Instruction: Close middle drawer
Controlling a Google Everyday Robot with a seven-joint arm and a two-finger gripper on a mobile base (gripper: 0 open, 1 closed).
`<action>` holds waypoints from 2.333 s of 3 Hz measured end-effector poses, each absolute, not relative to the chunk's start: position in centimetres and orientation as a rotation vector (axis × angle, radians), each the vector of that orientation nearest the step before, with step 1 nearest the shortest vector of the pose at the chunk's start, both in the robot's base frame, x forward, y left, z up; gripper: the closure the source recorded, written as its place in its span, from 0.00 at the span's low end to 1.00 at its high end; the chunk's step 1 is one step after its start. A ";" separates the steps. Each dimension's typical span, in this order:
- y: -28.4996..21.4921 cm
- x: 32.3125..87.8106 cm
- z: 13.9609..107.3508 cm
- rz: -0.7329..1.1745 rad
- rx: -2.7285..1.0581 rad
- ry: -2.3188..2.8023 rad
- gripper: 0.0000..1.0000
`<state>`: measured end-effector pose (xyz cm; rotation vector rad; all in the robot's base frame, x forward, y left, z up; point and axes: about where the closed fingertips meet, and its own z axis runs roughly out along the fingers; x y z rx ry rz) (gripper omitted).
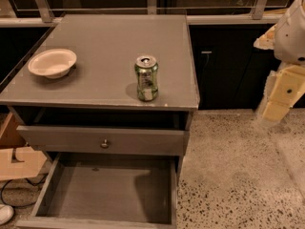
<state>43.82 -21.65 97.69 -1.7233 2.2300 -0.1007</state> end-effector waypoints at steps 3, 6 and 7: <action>-21.6 43.8 97.7 -0.101 -1.723 2.230 0.41; -21.7 43.6 97.4 -0.105 -1.708 2.229 1.00; -22.2 41.5 94.1 -0.068 -1.636 2.304 1.00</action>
Offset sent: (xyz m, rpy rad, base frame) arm 0.0000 0.0000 0.0000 0.0000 0.0000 0.0000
